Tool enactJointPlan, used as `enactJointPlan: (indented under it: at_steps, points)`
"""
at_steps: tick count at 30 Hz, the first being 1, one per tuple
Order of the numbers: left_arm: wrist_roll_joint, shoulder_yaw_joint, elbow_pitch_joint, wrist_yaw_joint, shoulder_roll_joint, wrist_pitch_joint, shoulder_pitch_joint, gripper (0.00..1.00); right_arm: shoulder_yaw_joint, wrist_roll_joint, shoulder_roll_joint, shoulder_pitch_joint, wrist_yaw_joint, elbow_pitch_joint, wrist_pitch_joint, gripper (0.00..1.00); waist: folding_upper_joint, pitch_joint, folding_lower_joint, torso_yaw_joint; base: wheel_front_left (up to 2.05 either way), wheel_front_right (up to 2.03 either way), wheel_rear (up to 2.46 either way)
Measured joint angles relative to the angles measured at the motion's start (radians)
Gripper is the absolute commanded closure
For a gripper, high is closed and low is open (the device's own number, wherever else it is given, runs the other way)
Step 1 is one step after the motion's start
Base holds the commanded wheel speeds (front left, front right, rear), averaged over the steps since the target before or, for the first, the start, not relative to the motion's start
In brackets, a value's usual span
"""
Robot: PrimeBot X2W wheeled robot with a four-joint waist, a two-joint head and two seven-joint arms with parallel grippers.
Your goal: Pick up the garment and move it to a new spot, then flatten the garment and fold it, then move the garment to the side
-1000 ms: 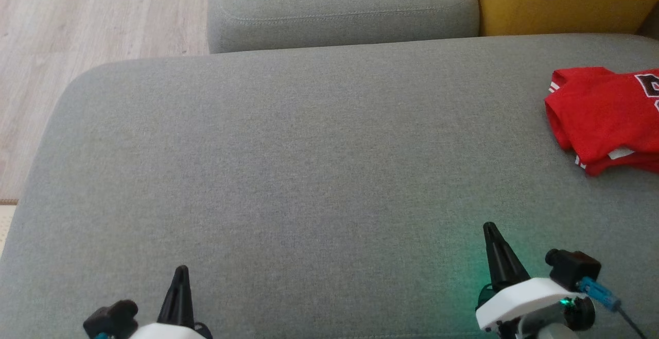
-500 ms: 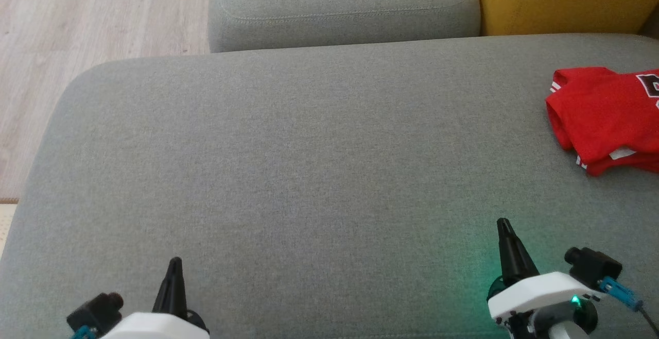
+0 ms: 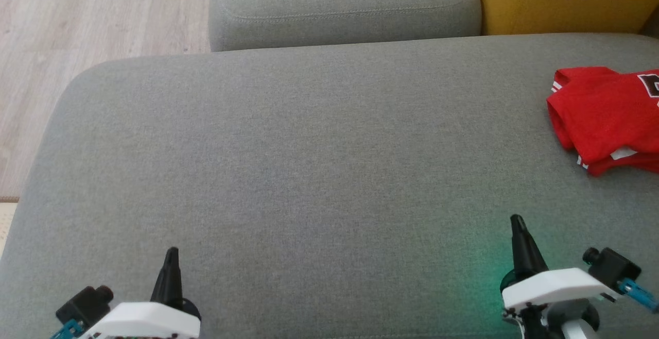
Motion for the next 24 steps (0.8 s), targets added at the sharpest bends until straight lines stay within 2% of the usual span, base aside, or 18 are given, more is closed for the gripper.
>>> enactJointPlan:
  at_steps: [24]
  points:
    - [-0.246,0.047,0.012,-0.036,0.001,0.064,-0.045,1.0,-0.055,0.263,-0.001,-0.007,0.0,-0.031,0.052,1.0,0.0,0.003,0.0,0.004,0.0,0.0,0.0]
